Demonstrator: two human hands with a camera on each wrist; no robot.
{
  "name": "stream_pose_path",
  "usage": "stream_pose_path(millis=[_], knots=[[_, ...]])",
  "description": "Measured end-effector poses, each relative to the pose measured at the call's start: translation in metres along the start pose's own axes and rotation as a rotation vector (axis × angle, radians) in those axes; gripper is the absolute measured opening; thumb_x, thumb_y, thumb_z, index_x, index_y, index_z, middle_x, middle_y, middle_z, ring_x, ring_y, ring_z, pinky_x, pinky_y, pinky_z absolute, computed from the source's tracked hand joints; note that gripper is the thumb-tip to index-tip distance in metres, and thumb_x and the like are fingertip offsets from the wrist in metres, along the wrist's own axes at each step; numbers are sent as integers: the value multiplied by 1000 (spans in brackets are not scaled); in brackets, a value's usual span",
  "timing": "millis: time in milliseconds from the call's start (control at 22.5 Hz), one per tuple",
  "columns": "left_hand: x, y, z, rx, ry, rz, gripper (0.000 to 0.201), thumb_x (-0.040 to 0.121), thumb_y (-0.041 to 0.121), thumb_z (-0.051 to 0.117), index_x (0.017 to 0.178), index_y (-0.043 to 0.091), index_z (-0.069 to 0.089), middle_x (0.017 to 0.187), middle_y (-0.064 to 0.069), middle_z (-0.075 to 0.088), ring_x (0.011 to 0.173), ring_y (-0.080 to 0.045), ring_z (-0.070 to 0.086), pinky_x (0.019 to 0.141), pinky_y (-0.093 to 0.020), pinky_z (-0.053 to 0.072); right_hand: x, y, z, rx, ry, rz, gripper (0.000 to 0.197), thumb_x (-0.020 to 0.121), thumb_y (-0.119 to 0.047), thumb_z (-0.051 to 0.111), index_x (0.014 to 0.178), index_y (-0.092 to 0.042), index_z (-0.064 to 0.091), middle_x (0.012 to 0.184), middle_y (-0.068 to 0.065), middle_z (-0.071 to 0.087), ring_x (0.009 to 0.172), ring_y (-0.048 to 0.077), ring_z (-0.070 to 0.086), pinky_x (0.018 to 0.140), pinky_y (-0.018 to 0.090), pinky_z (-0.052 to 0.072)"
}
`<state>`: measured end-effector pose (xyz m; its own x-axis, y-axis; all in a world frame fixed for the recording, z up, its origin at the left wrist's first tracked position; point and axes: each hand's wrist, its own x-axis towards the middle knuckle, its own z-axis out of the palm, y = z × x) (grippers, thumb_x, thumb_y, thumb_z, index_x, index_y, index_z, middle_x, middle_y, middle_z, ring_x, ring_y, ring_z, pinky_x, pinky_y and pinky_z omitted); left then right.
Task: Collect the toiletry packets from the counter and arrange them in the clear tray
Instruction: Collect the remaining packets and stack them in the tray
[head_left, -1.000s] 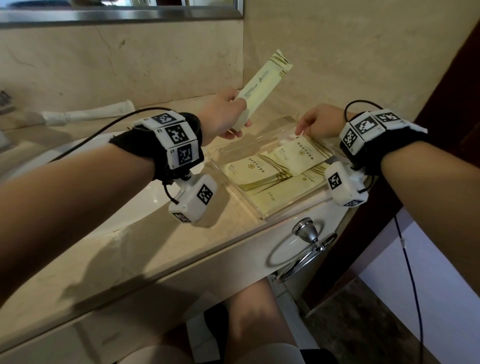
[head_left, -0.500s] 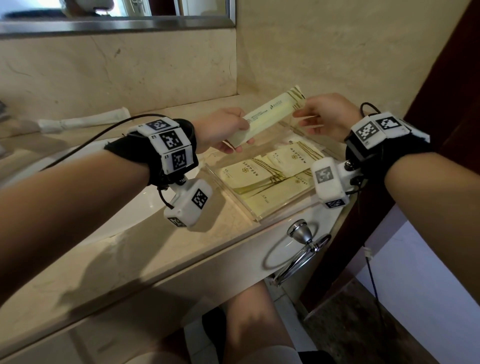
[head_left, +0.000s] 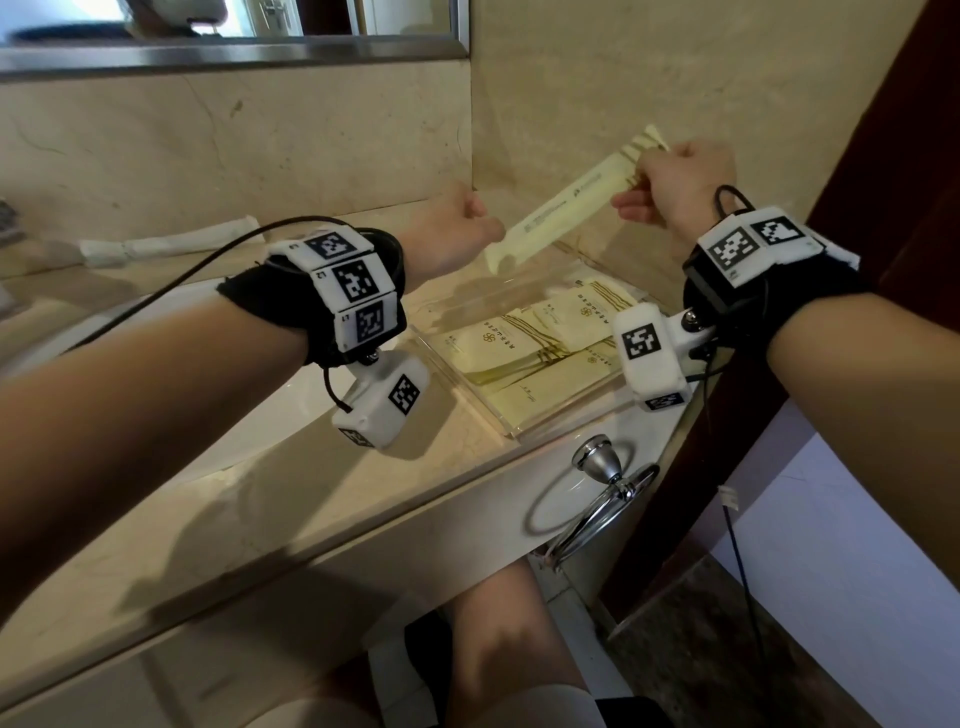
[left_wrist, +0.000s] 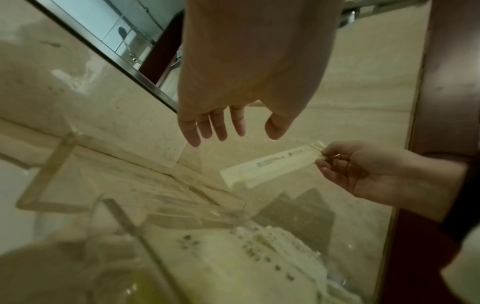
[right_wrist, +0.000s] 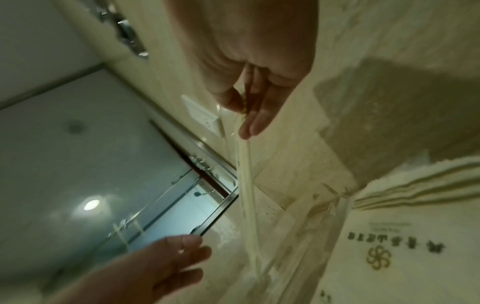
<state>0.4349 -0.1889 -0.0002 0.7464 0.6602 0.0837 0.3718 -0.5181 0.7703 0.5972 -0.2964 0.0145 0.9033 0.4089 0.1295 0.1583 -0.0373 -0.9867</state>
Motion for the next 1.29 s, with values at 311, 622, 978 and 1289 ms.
stream_pose_path(millis=[311,622,978,1289], knots=[[-2,18,-9,-497,-232,-199,46,99,43,23,99,15,59,92,3,67,83,-13,52,77,-28,41,-54,-2,14,-528,-127,-914,8,85,-11,56,85,-6,61,78,6,63,72,19,62,68,32,53],[-7,13,0,-437,-79,-235,19,93,13,48,75,17,49,68,3,48,62,-7,48,54,-17,40,-63,31,16,-683,-342,-1189,7,79,-6,62,84,-1,64,87,13,64,71,25,63,62,42,54],[-8,7,-2,-363,-125,-185,17,91,5,50,83,17,58,78,2,57,76,-11,52,63,-19,43,-58,38,6,-835,-383,-925,31,81,6,49,110,-7,52,113,5,47,76,23,56,66,37,50],[-9,5,-7,-283,-165,-161,25,91,8,55,113,14,66,101,1,65,86,-11,55,73,-21,45,-28,27,3,-280,-121,-237,28,88,-5,47,116,-10,50,89,-5,54,65,5,51,54,10,42]])
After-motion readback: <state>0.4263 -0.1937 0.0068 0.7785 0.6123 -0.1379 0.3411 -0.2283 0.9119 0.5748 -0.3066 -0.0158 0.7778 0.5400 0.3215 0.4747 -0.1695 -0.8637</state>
